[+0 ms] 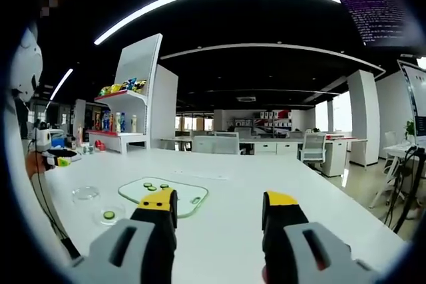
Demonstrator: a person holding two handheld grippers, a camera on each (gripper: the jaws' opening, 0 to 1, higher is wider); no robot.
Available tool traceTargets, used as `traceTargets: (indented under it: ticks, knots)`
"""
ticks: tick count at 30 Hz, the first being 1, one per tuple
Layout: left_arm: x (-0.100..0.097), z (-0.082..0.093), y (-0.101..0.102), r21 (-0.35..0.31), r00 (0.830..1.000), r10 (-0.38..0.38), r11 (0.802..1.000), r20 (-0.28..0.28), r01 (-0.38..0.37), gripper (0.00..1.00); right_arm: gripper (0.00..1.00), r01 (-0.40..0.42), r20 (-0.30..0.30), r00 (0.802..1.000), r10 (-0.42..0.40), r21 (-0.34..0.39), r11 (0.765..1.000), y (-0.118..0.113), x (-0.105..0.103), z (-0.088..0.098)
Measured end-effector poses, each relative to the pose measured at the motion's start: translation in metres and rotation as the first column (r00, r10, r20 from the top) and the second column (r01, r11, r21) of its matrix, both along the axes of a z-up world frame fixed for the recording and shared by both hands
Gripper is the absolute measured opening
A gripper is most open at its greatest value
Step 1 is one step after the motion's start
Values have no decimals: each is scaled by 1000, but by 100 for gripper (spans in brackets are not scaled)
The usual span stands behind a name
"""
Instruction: Open the petri dish lid, add cucumber slices into the petri dish, and close the lid
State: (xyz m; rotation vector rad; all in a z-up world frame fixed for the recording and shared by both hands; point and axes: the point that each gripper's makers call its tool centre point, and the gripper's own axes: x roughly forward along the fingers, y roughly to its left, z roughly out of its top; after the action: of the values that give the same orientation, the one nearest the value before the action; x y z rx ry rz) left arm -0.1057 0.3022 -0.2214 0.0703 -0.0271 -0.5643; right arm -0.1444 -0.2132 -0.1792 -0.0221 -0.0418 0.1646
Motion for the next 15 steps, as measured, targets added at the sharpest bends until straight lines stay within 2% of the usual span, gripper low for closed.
traceTargets:
  ticks: [7,15]
  knots:
    - [-4,2,-3,-11,1000,-31,999,-4,31,75,52,-38,0,999,38,15,999,6,8,3]
    - [-8,-2,-11,-8,995,-97,995,-17,97,76,55,-149,-11,989,149,7,989,32,20,7]
